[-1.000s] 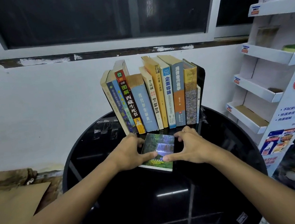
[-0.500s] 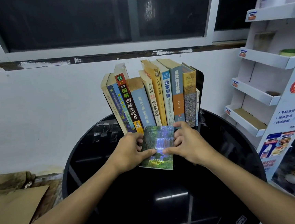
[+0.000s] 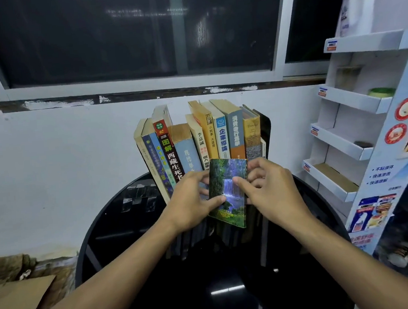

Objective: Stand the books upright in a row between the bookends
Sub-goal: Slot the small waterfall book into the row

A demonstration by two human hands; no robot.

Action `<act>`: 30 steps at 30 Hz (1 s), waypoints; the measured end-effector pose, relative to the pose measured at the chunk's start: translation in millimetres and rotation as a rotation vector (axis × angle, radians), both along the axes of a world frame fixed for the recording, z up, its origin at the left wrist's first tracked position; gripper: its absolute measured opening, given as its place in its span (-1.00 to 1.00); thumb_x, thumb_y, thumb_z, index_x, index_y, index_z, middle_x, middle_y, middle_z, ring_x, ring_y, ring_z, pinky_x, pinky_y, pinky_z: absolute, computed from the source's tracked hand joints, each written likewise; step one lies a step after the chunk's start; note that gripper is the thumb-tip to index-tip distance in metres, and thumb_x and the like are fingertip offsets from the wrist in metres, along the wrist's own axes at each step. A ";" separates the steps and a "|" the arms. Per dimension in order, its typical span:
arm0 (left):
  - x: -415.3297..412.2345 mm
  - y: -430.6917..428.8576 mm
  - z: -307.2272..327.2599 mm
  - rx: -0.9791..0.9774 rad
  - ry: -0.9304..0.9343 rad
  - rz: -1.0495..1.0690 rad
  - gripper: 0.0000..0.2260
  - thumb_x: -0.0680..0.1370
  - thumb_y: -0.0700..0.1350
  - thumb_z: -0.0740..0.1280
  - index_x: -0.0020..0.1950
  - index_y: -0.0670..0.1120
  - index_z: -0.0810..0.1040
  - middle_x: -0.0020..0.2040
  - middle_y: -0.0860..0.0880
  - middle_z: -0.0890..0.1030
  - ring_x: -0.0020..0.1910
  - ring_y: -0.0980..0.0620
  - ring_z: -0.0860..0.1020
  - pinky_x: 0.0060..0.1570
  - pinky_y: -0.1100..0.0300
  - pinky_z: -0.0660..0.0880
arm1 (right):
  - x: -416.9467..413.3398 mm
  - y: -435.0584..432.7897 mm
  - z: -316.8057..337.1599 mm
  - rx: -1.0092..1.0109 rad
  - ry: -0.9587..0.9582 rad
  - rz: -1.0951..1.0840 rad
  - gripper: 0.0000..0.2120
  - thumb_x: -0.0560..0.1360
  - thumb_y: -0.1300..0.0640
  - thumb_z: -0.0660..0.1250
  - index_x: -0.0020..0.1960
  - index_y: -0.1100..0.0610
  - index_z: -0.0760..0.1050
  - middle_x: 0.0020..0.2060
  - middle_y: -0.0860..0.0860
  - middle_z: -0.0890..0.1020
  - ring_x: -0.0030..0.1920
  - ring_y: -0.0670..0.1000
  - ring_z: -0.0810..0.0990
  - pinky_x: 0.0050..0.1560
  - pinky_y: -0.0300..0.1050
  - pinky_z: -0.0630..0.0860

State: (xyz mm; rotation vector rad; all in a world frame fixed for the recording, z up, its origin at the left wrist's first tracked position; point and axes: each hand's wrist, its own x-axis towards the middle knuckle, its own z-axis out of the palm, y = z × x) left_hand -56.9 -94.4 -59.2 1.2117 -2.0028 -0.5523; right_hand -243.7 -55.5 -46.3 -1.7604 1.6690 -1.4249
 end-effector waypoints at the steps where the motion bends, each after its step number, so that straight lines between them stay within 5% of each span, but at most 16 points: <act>1: -4.6 -1.7 3.8 -0.009 -0.018 -0.005 -0.34 0.44 0.07 0.55 0.47 -0.06 0.42 0.16 0.05 0.49 -0.02 0.13 0.59 -0.13 0.49 0.45 | -3.6 0.5 3.9 -0.022 0.021 -0.020 -0.75 0.49 0.05 0.51 0.05 0.03 0.48 -0.33 -0.02 0.56 -0.31 0.02 0.64 -0.26 0.09 0.67; 4: -19.6 -6.3 18.0 -0.064 -0.076 -0.029 -0.30 0.45 0.09 0.53 0.51 -0.08 0.36 0.20 0.02 0.49 0.04 0.09 0.58 -0.09 0.50 0.43 | -17.4 2.1 15.1 -0.076 0.065 -0.076 -0.77 0.51 0.05 0.49 0.04 0.04 0.47 -0.35 -0.03 0.57 -0.38 -0.01 0.61 -0.27 0.00 0.65; 7: -35.7 -13.2 38.0 -0.133 -0.077 -0.072 -0.36 0.47 0.05 0.52 0.49 -0.05 0.40 0.19 0.03 0.49 0.06 0.12 0.56 0.12 0.20 0.58 | -33.6 2.0 23.6 -0.105 0.094 -0.138 -0.74 0.51 0.06 0.48 0.10 0.06 0.47 -0.34 -0.01 0.58 -0.37 -0.02 0.61 -0.36 -0.22 0.52; 11: -53.4 -30.5 64.1 -0.342 -0.144 -0.032 -0.48 0.53 0.03 0.46 0.45 0.00 0.43 0.25 0.02 0.47 0.24 0.07 0.47 0.32 0.11 0.42 | -51.6 4.7 28.9 -0.107 0.136 -0.186 -0.73 0.52 0.07 0.46 0.15 0.05 0.46 -0.33 -0.05 0.57 -0.35 -0.07 0.61 -0.37 -0.28 0.44; 16: -74.6 -52.0 88.6 -0.597 -0.250 0.054 -0.54 0.53 0.00 0.44 0.42 0.07 0.47 0.31 0.09 0.45 0.36 0.05 0.36 0.28 0.10 0.18 | -67.5 10.0 30.5 -0.144 0.197 -0.251 -0.73 0.52 0.09 0.46 0.16 0.08 0.47 -0.36 -0.10 0.54 -0.35 -0.16 0.58 -0.35 -0.38 0.40; 20: -89.4 -64.9 96.2 -0.595 -0.390 0.105 -0.54 0.53 0.03 0.43 0.43 0.12 0.47 0.43 0.11 0.44 0.50 0.05 0.26 0.47 -0.15 -0.04 | -74.5 11.8 30.4 -0.164 0.238 -0.252 -0.72 0.52 0.09 0.45 0.18 0.08 0.47 -0.36 -0.08 0.55 -0.34 -0.15 0.57 -0.27 -0.13 0.51; 23: -95.8 -69.6 95.3 -0.549 -0.528 0.129 -0.52 0.54 0.07 0.42 0.45 0.16 0.44 0.47 0.14 0.42 0.56 0.01 0.20 0.47 -0.31 -0.15 | -78.2 10.8 31.3 -0.182 0.259 -0.259 -0.73 0.52 0.09 0.45 0.17 0.08 0.47 -0.38 -0.08 0.55 -0.35 -0.16 0.57 -0.25 -0.13 0.52; 26: -97.9 -72.6 90.9 -0.525 -0.552 0.150 -0.53 0.54 0.08 0.42 0.45 0.19 0.44 0.44 0.17 0.47 0.56 0.00 0.20 0.46 -0.33 -0.17 | -81.4 9.0 31.9 -0.203 0.254 -0.256 -0.74 0.52 0.10 0.46 0.15 0.08 0.47 -0.39 -0.08 0.55 -0.33 -0.19 0.59 -0.34 -0.35 0.41; 30: -97.9 -75.7 86.4 -0.530 -0.516 0.169 -0.54 0.53 0.06 0.43 0.43 0.17 0.46 0.36 0.11 0.56 0.56 0.00 0.21 0.48 -0.28 -0.14 | -84.9 4.5 33.7 -0.218 0.259 -0.263 -0.72 0.52 0.10 0.45 0.17 0.10 0.47 -0.36 -0.06 0.56 -0.36 -0.14 0.57 -0.31 -0.21 0.47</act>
